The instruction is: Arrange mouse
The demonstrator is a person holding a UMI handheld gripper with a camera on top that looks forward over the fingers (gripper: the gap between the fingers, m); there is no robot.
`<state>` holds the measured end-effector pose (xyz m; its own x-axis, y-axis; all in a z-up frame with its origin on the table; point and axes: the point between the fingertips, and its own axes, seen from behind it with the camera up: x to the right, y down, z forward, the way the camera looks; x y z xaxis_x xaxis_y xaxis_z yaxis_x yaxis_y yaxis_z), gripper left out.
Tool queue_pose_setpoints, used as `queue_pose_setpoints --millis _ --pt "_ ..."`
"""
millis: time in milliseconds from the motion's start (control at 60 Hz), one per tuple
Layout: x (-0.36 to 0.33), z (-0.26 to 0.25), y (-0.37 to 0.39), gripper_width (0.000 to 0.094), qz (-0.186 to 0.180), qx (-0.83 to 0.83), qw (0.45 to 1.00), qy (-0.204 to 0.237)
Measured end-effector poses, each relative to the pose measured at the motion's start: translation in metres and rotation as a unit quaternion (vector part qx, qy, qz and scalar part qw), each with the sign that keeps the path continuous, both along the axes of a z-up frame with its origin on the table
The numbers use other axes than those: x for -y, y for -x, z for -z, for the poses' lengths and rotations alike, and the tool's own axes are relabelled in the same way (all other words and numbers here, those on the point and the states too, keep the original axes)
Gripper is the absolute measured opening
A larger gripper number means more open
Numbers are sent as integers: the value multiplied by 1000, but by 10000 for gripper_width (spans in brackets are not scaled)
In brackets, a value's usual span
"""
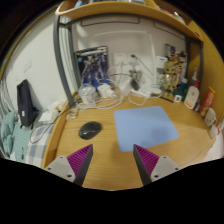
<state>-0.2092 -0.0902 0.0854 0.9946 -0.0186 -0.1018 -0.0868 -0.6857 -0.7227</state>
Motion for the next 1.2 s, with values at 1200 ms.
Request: queue_pose_setpoints --millis 1200 --pt "-160 93 154 806 -73 30 994 76"
